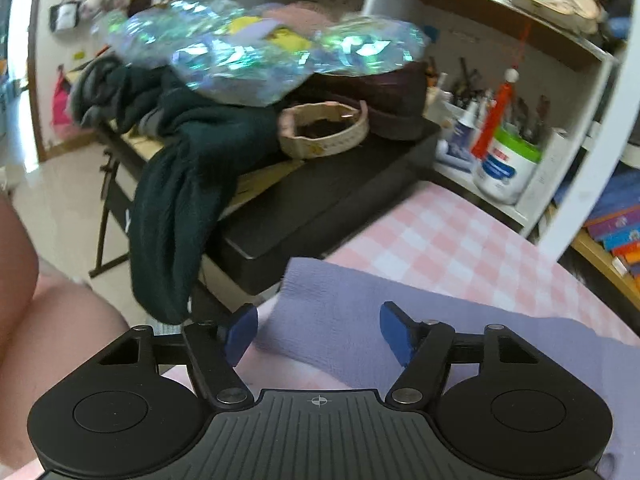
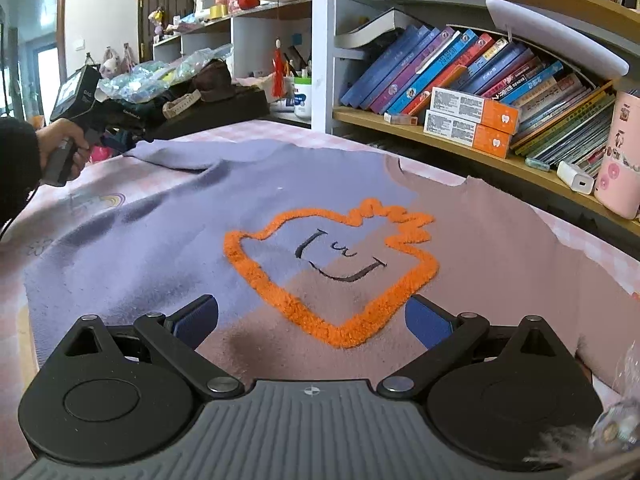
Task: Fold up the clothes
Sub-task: 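Move the left gripper to the lavender sleeve cuff and grasp it, then lift the lavender sleeve with the left gripper and lay it across the front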
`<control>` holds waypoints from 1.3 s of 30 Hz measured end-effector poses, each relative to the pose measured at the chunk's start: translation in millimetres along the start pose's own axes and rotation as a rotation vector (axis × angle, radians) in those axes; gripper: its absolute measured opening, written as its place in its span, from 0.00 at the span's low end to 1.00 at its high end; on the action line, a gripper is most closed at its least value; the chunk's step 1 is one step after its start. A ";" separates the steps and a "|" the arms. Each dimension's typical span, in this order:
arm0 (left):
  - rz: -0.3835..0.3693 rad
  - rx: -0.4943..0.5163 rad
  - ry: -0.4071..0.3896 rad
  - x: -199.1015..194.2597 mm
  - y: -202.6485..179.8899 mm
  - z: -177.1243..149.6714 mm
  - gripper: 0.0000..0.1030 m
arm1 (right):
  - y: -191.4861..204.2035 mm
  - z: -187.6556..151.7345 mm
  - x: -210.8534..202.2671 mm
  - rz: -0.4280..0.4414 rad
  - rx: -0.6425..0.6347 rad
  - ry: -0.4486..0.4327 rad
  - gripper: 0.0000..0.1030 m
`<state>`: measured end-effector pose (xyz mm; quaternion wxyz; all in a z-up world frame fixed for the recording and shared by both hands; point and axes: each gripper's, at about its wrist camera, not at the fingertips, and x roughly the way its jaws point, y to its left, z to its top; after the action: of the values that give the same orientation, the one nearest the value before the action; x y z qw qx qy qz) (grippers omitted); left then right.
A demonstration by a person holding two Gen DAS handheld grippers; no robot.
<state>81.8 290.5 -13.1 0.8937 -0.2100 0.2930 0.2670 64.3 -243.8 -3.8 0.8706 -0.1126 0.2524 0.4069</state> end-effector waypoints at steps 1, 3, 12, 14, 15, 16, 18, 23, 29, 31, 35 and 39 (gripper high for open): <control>0.006 -0.004 0.005 0.1 1.5 -0.8 0.62 | -0.6 0.4 0.1 0.001 0.001 0.000 0.98; 0.009 0.001 0.002 -2.0 0.9 -3.1 0.56 | -1.7 0.7 1.1 0.003 0.005 0.002 0.98; -0.248 -0.165 0.098 1.1 -16.3 -5.9 0.58 | -4.2 0.1 1.0 0.017 0.016 -0.002 0.98; -0.274 -0.157 0.112 3.0 -26.4 -7.7 0.59 | -4.6 0.0 0.9 0.019 0.019 -0.001 0.98; -0.253 -0.143 0.101 3.9 -28.4 -6.4 0.59 | -4.9 -0.1 0.9 0.019 0.022 -0.001 0.98; -0.231 -0.131 0.090 4.8 -29.8 -4.9 0.59 | -5.1 -0.1 0.8 0.020 0.023 -0.001 0.98; -0.184 -0.157 0.066 7.9 -20.6 0.3 0.58 | -5.4 -0.2 1.0 0.023 0.024 0.000 0.98; -0.193 -0.241 0.035 11.5 7.5 6.2 0.54 | -2.9 -0.7 0.1 -0.027 0.011 0.014 0.98; -0.196 -0.226 0.016 11.6 17.3 2.3 0.31 | -6.4 -16.1 -19.0 -0.124 0.087 0.038 0.98; -0.199 -0.243 0.021 13.3 22.5 2.4 0.15 | -7.5 -23.0 -30.6 -0.157 0.137 0.034 0.96; -0.193 -0.211 -0.001 5.8 18.8 5.1 0.04 | -4.6 -39.3 -57.7 -0.224 0.210 0.017 0.93; -0.187 -0.143 -0.051 -10.5 2.5 10.5 0.03 | -2.4 -53.7 -75.6 -0.255 0.235 0.022 0.70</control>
<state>77.4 294.3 0.8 0.9047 -0.2926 0.2293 0.2080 6.5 -316.3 -9.2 0.9195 -0.0455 0.2915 0.2598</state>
